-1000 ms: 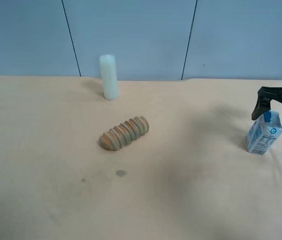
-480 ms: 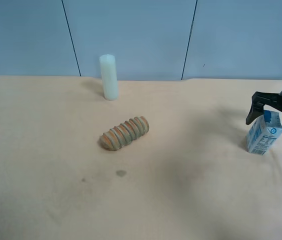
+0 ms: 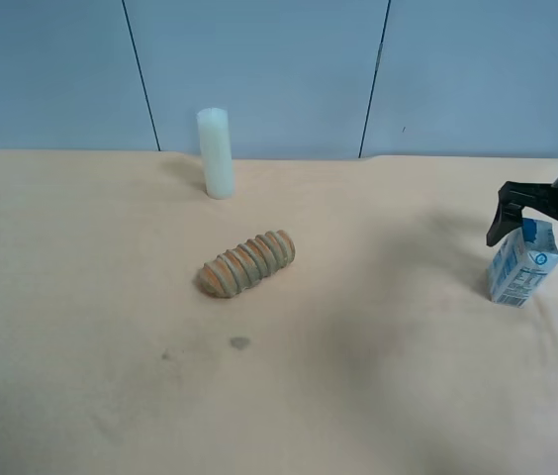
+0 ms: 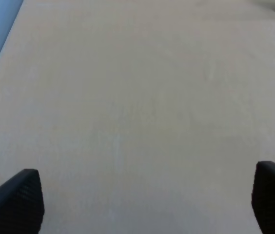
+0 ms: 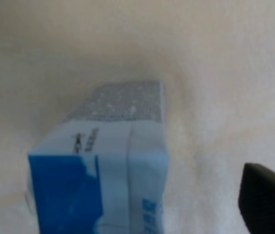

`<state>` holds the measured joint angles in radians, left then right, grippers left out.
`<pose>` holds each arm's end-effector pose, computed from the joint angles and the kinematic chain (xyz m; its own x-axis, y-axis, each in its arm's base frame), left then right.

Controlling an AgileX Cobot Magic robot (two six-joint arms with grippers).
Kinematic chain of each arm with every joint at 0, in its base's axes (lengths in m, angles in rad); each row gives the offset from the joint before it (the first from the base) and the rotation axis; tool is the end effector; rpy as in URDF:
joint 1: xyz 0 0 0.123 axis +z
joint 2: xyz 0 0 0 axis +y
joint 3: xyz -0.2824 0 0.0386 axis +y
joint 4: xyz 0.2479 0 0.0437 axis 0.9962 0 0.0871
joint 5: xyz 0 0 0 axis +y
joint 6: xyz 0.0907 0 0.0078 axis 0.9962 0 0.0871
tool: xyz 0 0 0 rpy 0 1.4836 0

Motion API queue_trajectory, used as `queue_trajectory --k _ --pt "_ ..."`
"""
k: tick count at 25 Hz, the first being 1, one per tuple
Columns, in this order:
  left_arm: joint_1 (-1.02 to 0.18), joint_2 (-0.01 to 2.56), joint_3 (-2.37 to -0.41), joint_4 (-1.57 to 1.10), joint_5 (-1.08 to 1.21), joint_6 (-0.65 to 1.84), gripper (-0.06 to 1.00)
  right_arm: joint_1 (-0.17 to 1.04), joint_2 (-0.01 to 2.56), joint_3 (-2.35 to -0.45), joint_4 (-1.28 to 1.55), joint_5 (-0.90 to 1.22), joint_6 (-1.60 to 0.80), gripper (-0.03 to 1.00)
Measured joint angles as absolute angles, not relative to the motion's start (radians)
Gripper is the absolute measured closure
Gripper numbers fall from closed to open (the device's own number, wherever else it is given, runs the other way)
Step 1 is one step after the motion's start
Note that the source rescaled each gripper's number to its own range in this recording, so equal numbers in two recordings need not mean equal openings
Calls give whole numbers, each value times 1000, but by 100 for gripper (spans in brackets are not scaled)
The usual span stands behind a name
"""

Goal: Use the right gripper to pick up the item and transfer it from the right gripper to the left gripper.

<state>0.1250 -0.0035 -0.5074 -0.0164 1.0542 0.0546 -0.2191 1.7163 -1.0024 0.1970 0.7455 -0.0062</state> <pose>-0.0058 -0.0020 0.2797 -0.4417 -0.0087 -0.8971 -0.0915 0.9952 0.0355 0.3088 -0.0564 0.1792 -0.9195 0.3459 -0.1868 0.3195 0.9344 0.1574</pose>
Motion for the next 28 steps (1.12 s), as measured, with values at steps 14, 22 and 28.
queue_trajectory --k 14,22,28 --pt "125 -3 -507 -17 1054 55 -1 -214 1716 -1002 200 722 38 14" --pt "125 -3 -507 -17 1054 55 -1 -214 1716 -1002 200 737 57 18" --pt "125 -3 -507 -17 1054 55 -1 -214 1716 -1002 200 740 76 18"
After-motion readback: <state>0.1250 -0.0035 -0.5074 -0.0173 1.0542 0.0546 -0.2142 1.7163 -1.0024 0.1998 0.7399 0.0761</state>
